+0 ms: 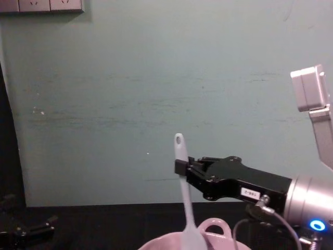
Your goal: Use the one hand to pick up the spoon and stir the clear water in the bowl.
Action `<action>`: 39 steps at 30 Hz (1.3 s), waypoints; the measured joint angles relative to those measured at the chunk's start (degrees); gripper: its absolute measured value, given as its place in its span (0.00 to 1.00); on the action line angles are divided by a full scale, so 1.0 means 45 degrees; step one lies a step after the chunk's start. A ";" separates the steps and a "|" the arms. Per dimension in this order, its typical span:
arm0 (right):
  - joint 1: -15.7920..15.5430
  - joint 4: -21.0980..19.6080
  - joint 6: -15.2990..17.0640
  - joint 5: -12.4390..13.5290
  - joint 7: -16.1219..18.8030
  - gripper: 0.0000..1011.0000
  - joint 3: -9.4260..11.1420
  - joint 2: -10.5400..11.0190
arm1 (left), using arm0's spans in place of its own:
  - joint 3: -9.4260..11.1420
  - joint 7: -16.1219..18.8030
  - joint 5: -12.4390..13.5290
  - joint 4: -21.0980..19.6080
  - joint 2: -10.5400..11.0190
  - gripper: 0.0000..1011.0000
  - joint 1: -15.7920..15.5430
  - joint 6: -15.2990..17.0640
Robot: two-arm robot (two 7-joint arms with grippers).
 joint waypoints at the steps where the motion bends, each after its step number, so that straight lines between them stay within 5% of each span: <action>1: -0.0030 -0.0062 -0.0006 -0.0118 -0.0114 0.11 0.0086 0.0099 | -0.0001 0.0000 0.0000 0.0000 0.0000 1.00 0.0000 0.0000; 10: -0.1181 -0.2061 0.0733 0.0039 0.0107 0.11 0.0579 0.1247 | 0.0000 0.0000 -0.0001 0.0000 0.0000 1.00 0.0000 0.0000; 18: -0.2270 -0.3632 0.1905 0.1077 0.1072 0.11 0.0688 0.1927 | -0.0001 0.0000 0.0000 0.0000 0.0000 1.00 -0.0001 0.0000; 30: -0.1776 -0.2546 0.1772 0.1716 0.1496 0.11 0.0076 0.0675 | -0.0001 0.0000 0.0000 0.0000 0.0000 1.00 -0.0001 0.0000; 39: -0.0614 -0.0240 0.0473 0.0816 0.0430 0.11 0.0377 -0.0445 | -0.0001 0.0000 -0.0001 0.0000 0.0000 1.00 0.0000 0.0000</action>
